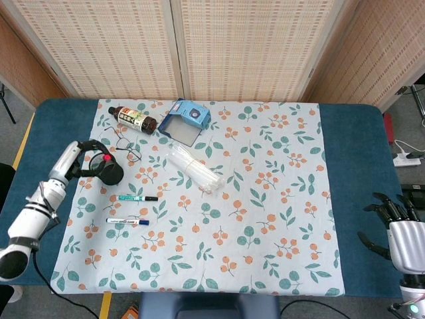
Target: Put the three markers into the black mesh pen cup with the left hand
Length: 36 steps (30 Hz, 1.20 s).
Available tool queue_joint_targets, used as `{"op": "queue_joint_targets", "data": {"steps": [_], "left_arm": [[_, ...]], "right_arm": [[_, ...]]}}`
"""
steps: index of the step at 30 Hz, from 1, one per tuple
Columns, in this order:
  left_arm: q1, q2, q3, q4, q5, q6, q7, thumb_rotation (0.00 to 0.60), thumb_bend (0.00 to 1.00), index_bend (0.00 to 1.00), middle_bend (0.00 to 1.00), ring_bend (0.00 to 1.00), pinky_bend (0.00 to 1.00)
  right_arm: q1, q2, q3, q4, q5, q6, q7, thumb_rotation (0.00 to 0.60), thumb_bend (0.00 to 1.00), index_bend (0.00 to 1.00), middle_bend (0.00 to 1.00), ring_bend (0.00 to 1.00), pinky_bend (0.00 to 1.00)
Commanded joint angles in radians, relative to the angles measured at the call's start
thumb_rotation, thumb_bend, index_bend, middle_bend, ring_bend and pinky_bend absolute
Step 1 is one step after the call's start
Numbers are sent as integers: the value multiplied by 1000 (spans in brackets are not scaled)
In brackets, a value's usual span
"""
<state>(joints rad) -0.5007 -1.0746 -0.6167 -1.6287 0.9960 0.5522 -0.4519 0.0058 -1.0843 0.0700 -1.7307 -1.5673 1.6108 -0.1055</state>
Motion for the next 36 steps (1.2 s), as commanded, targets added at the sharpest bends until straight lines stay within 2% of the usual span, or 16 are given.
{"op": "queue_joint_targets", "data": {"steps": [1, 12, 25, 28, 33, 36], "left_arm": [[-94, -63, 0, 169, 21, -94, -113, 600, 430, 582, 670, 258, 183], [-69, -142, 36, 255, 69, -129, -317, 600, 429, 581, 670, 258, 183], [-96, -222, 78, 389, 160, -112, -423, 600, 430, 576, 640, 234, 179], [-102, -217, 91, 399, 192, -118, -446, 600, 430, 549, 555, 195, 166], [-102, -205, 117, 386, 249, -106, -480, 600, 430, 380, 256, 82, 128], [-106, -207, 145, 393, 285, -75, -470, 600, 429, 316, 117, 19, 105]], "right_arm": [[-3, 1, 3, -1, 2, 6, -1, 600, 98, 401, 204, 311, 157], [0, 0, 3, 2, 10, -8, 10, 600, 98, 401, 204, 312, 157], [-5, 5, 3, -4, -1, 5, 11, 600, 98, 400, 210, 312, 157], [-7, 4, 4, -5, -1, 8, 11, 600, 98, 400, 210, 312, 157], [-5, 5, 1, -8, -4, 4, 19, 600, 99, 400, 210, 312, 157], [-6, 6, 1, -9, -7, 7, 18, 600, 99, 400, 210, 312, 157]]}}
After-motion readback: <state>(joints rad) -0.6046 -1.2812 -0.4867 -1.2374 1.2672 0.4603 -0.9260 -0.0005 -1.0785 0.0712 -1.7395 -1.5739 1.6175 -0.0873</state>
